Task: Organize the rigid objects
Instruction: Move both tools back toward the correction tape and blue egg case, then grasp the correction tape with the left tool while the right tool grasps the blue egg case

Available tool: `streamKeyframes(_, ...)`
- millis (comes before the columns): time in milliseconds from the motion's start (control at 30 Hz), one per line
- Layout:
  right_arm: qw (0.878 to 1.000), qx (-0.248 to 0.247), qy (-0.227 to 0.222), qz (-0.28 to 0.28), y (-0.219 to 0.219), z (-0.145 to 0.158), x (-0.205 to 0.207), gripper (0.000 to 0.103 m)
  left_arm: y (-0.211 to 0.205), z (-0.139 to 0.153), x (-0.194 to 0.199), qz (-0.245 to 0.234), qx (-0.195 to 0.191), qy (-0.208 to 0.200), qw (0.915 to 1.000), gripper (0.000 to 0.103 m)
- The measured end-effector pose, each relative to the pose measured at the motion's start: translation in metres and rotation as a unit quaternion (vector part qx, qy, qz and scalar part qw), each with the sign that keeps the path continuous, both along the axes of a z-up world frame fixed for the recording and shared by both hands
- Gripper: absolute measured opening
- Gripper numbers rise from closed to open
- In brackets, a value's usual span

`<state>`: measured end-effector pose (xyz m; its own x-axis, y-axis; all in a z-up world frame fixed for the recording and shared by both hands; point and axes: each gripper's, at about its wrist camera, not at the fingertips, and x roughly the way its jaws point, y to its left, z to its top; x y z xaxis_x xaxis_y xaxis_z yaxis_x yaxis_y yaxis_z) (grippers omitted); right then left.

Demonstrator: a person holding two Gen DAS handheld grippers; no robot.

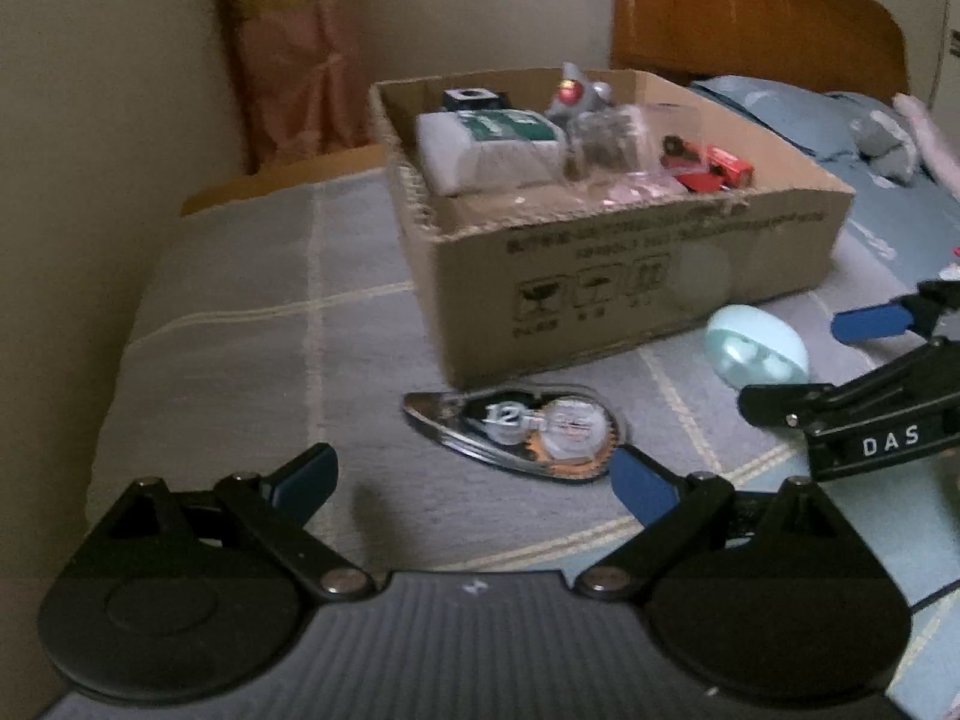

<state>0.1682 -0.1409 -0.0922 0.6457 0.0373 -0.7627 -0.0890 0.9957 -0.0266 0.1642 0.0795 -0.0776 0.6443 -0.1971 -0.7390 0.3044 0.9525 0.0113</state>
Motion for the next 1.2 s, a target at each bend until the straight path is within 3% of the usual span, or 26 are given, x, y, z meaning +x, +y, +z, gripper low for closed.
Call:
streamKeyframes(433,1.000,0.001,-0.008,0.012,-0.001,0.001,0.000,0.103,-0.009,-0.011,0.018,-0.019,-0.007,0.004,0.9998,0.098)
streamKeyframes(633,1.000,0.002,-0.012,0.014,-0.001,0.001,-0.001,0.103,-0.013,-0.010,0.020,-0.023,-0.011,-0.004,0.9997,0.088)
streamKeyframes(733,1.000,0.002,-0.015,0.015,-0.001,0.000,-0.001,0.103,-0.013,-0.009,0.020,-0.022,-0.011,-0.003,0.9997,0.088)
streamKeyframes(1200,1.000,0.002,-0.028,0.013,0.002,-0.002,-0.005,0.103,-0.003,-0.005,-0.016,0.031,-0.014,0.010,0.9994,0.088)
